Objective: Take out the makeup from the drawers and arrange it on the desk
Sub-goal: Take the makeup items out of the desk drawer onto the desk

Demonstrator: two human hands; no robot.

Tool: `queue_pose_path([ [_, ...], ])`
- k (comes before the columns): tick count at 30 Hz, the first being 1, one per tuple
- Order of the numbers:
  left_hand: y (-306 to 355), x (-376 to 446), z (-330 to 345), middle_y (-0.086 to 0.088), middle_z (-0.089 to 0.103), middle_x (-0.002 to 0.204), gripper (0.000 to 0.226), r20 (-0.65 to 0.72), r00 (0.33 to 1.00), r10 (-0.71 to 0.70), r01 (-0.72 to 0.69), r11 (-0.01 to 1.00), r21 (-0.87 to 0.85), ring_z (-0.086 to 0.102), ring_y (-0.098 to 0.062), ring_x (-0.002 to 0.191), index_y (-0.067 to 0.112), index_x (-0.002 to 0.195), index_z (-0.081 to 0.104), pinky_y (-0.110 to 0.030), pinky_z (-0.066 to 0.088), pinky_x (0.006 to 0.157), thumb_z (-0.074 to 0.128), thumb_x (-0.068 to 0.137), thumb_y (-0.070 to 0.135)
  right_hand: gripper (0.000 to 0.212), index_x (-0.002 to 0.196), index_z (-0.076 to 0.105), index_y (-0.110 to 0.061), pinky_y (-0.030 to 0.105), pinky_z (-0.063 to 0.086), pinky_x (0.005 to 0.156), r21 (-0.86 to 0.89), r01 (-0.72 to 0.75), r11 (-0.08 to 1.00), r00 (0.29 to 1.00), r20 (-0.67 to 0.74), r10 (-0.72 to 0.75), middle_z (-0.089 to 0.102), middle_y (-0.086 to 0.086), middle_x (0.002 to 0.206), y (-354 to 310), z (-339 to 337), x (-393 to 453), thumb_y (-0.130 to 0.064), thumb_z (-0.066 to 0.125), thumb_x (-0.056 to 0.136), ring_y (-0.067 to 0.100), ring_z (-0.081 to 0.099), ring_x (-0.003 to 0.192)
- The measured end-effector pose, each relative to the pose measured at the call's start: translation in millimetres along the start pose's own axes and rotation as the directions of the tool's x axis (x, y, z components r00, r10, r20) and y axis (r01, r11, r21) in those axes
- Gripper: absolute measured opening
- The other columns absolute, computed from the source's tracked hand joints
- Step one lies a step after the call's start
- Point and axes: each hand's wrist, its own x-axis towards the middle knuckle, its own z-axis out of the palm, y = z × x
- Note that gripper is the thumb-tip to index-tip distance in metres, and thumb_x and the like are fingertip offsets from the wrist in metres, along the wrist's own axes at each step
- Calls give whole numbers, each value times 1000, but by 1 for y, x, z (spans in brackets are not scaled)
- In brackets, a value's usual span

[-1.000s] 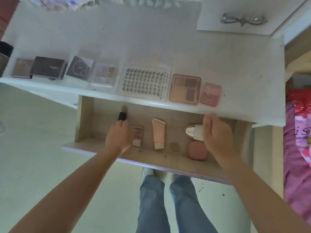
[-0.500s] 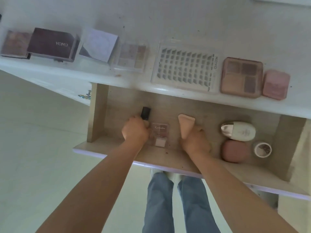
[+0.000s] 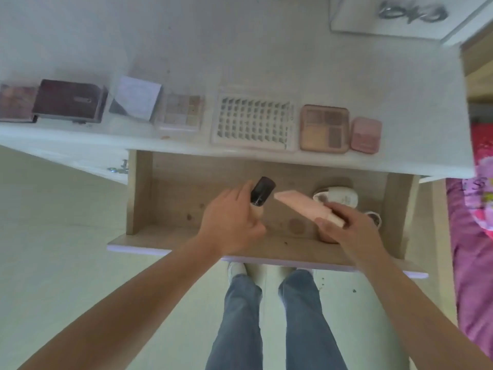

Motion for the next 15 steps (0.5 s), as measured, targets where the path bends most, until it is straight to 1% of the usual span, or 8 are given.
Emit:
queue_pose_path([
  [2, 40, 9, -10, -7, 55, 119, 78, -60, 994, 88, -90, 996, -26, 49, -24, 107, 9, 143, 18, -30, 34, 87, 54, 78, 33, 41, 86, 58, -47, 5, 45, 63, 109, 82, 991, 992, -101, -71, 61, -19, 90, -5, -40, -5, -11, 72, 72, -4, 58, 79],
  [3, 59, 15, -15, -9, 53, 120, 78, -95, 989, 115, -119, 992, -46, 48, -25, 108, 8, 144, 14, -31, 33, 89, 53, 80, 31, 44, 84, 58, -49, 7, 47, 64, 166, 116, 979, 984, -150, -91, 60, -18, 91, -6, -59, -3, -9, 72, 71, -2, 58, 81],
  [5, 99, 35, -22, -12, 50, 122, 75, -153, 976, 157, -173, 980, -99, 45, -26, 108, 8, 144, 12, -31, 34, 87, 51, 83, 29, 46, 86, 59, -43, 14, 52, 66, 285, 176, 942, 965, -239, -108, 60, -8, 94, -4, -98, 4, -1, 70, 71, 6, 59, 84],
  [8, 156, 71, -24, -12, 47, 122, 71, -173, 973, 154, -182, 970, -164, 43, -27, 111, 9, 143, 15, -32, 33, 85, 50, 84, 27, 45, 88, 54, -33, 13, 52, 60, 378, 247, 892, 938, -325, -122, 55, -5, 87, 0, -152, 27, 10, 62, 75, -2, 59, 71],
  [9, 173, 84, -23, -11, 48, 117, 68, -171, 977, 130, -160, 971, -178, 45, -27, 109, 9, 141, 19, -32, 33, 81, 51, 84, 27, 43, 89, 53, -31, 12, 51, 56, 407, 246, 880, 939, -326, -112, 55, -5, 85, 1, -170, 37, 10, 58, 77, -4, 58, 66],
  [11, 203, 106, -21, -9, 48, 104, 57, -150, 985, 84, -107, 983, -148, 48, -28, 101, 9, 132, 29, -31, 30, 73, 51, 83, 28, 39, 96, 51, -26, 12, 48, 49, 415, 206, 886, 961, -256, -103, 54, -6, 83, 6, -200, 57, 9, 55, 80, 0, 58, 64],
  [13, 226, 128, -17, -12, 48, 103, 45, -96, 994, 53, -58, 997, -47, 47, -28, 93, 5, 120, 38, -31, 29, 71, 50, 83, 27, 41, 106, 45, -22, 12, 47, 48, 319, 144, 937, 982, -165, -95, 54, -6, 83, 10, -222, 81, 6, 60, 79, 8, 55, 66],
  [15, 241, 149, -11, -11, 46, 100, 37, -74, 997, -11, 15, 998, 55, 41, -25, 83, 3, 112, 41, -32, 30, 71, 47, 84, 27, 43, 107, 43, -18, 16, 47, 51, 233, 75, 970, 995, -84, -56, 53, 3, 85, 9, -234, 106, 2, 65, 76, 13, 52, 68],
])
